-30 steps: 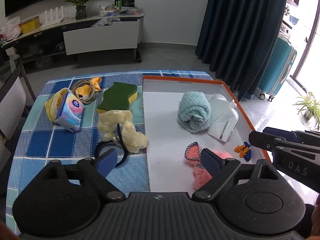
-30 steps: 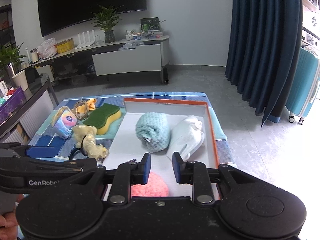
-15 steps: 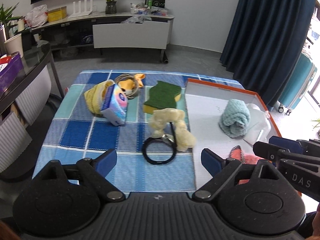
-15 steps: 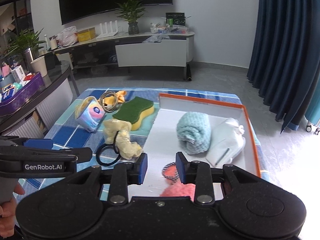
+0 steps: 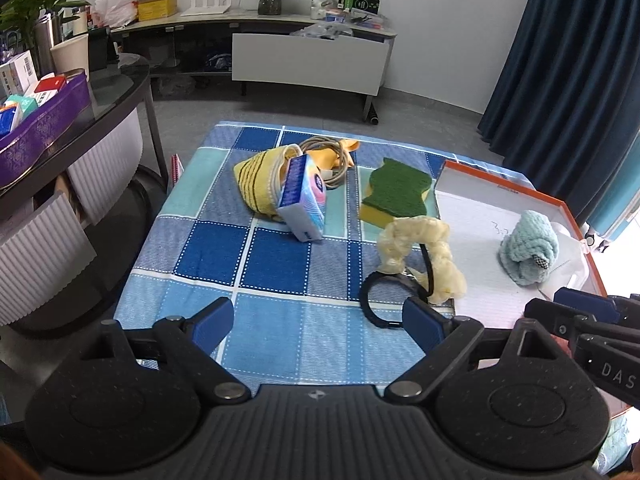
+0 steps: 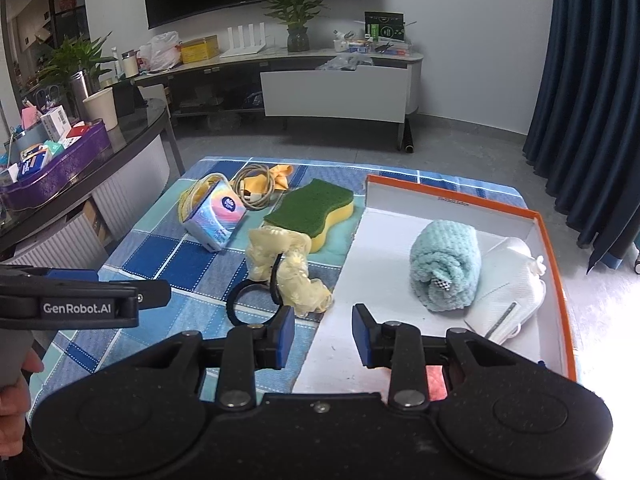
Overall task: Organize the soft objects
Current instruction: 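Move the left tool toward the tissue pack while the right tool approaches the cream glove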
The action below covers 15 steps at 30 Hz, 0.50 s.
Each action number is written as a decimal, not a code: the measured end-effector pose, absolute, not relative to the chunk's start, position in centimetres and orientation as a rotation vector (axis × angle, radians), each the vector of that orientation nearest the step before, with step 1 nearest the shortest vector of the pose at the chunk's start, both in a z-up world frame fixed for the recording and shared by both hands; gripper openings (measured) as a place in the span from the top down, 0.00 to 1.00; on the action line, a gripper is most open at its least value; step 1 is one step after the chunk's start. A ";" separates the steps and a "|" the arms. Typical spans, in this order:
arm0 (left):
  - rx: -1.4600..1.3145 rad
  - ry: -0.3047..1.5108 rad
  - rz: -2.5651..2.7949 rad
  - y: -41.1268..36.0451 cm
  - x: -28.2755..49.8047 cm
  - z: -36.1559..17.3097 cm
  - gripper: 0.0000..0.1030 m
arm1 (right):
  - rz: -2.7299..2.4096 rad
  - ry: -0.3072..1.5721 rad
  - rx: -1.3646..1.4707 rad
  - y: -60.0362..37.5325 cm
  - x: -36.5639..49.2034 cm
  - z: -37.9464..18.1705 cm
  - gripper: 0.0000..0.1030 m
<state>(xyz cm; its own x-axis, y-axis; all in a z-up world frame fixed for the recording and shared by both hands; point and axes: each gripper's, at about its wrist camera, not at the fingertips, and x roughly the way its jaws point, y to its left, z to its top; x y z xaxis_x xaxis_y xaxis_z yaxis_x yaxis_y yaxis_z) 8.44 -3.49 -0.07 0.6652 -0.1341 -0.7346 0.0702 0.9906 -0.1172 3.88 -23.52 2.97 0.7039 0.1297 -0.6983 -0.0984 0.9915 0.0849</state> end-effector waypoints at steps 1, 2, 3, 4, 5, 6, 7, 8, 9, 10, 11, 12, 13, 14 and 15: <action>-0.084 0.838 -0.111 -3.4 8.5 -0.1 0.09 | 0.131 0.783 0.040 -23.3 4.0 2.9 0.62; -0.088 0.839 -0.109 -3.2 8.7 -0.2 0.09 | 0.136 0.786 0.037 -23.2 4.2 2.8 0.62; -0.091 0.840 -0.109 -3.1 8.7 -0.3 0.09 | 0.139 0.789 0.034 -23.0 4.4 2.7 0.62; -0.092 0.842 -0.108 -3.1 8.8 -0.3 0.09 | 0.142 0.792 0.031 -22.8 4.5 2.5 0.62; -0.092 0.843 -0.107 -3.0 8.8 -0.4 0.09 | 0.145 0.795 0.030 -22.7 4.8 2.4 0.62; -0.093 0.846 -0.104 -2.9 8.9 -0.5 0.09 | 0.147 0.798 0.031 -22.7 4.9 2.3 0.62; -0.096 0.847 -0.103 -2.8 9.0 -0.6 0.09 | 0.151 0.802 0.032 -22.6 5.1 2.1 0.61; -0.098 0.851 -0.101 -2.7 9.1 -0.7 0.09 | 0.155 0.807 0.032 -22.5 5.3 2.0 0.61; -0.100 0.853 -0.100 -2.6 9.2 -0.8 0.09 | 0.159 0.811 0.031 -22.4 5.5 1.8 0.61; -0.103 0.855 -0.098 -2.5 9.3 -0.8 0.09 | 0.163 0.816 0.029 -22.3 5.8 1.7 0.61; -0.105 0.857 -0.096 -2.4 9.4 -0.9 0.09 | 0.168 0.822 0.029 -22.2 6.0 1.5 0.61; -0.105 0.859 -0.096 -2.3 9.5 -1.0 0.09 | 0.172 0.829 0.029 -22.0 6.3 1.3 0.61; -0.105 0.860 -0.094 -2.2 9.6 -1.1 0.09 | 0.177 0.833 0.029 -21.9 6.6 1.1 0.61; -0.107 0.862 -0.091 -2.1 9.7 -1.1 0.09 | 0.182 0.835 0.029 -21.8 6.9 0.9 0.59; -0.110 0.864 -0.090 -2.0 9.8 -1.2 0.09 | 0.187 0.837 0.028 -21.7 7.1 0.8 0.54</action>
<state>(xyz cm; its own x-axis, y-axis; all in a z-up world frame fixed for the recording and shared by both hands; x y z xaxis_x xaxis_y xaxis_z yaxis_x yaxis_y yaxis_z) 9.79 -2.04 -1.23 0.6460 -0.1236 -0.7533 0.0345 0.9905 -0.1329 7.13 -21.67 0.80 0.6544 0.1756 -0.7355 -0.1539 0.9832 0.0979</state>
